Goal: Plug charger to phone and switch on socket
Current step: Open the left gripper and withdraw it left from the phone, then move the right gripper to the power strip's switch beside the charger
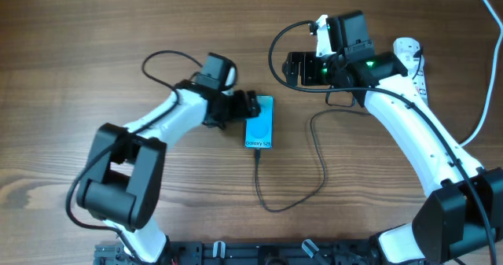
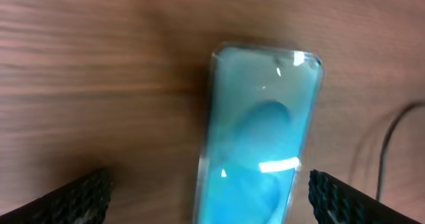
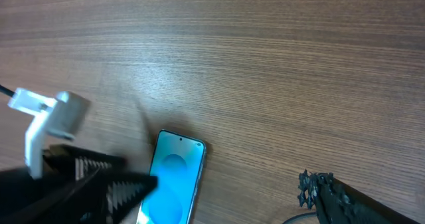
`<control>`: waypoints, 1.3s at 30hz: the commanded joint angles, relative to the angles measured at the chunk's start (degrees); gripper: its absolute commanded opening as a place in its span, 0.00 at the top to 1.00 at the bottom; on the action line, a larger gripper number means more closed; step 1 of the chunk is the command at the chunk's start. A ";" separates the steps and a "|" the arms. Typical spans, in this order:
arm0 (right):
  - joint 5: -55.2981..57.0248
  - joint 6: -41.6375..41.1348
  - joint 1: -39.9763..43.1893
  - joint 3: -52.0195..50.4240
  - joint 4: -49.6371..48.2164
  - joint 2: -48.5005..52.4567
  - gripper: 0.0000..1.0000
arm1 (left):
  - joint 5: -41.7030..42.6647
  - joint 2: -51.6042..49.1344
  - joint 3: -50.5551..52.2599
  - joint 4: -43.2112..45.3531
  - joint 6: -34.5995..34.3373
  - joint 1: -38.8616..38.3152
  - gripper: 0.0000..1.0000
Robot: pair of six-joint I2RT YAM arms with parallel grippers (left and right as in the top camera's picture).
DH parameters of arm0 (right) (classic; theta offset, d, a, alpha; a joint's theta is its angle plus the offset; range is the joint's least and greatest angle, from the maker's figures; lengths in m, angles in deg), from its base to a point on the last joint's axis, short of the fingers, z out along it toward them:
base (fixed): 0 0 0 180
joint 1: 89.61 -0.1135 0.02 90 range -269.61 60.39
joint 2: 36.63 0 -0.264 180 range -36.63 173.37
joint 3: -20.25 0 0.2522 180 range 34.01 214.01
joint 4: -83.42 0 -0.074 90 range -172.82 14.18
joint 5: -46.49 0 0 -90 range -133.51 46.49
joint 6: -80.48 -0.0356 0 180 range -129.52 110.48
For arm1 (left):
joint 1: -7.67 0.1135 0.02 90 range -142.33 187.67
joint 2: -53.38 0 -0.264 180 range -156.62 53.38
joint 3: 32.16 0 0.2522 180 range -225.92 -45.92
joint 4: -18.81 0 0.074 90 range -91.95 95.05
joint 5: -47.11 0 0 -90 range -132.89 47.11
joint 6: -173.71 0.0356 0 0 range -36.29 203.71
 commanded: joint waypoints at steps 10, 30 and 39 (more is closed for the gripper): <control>1.01 -0.57 0.09 0.81 0.07 0.11 0.00 | -2.97 -1.86 1.60 -2.34 0.13 15.34 0.00; 1.01 -0.52 0.09 0.81 0.07 0.11 0.00 | -2.97 -1.86 1.60 -4.46 0.11 23.69 0.00; 0.63 -3.19 0.09 0.81 0.04 0.11 0.00 | -2.97 -1.86 1.60 -4.46 0.11 23.69 0.00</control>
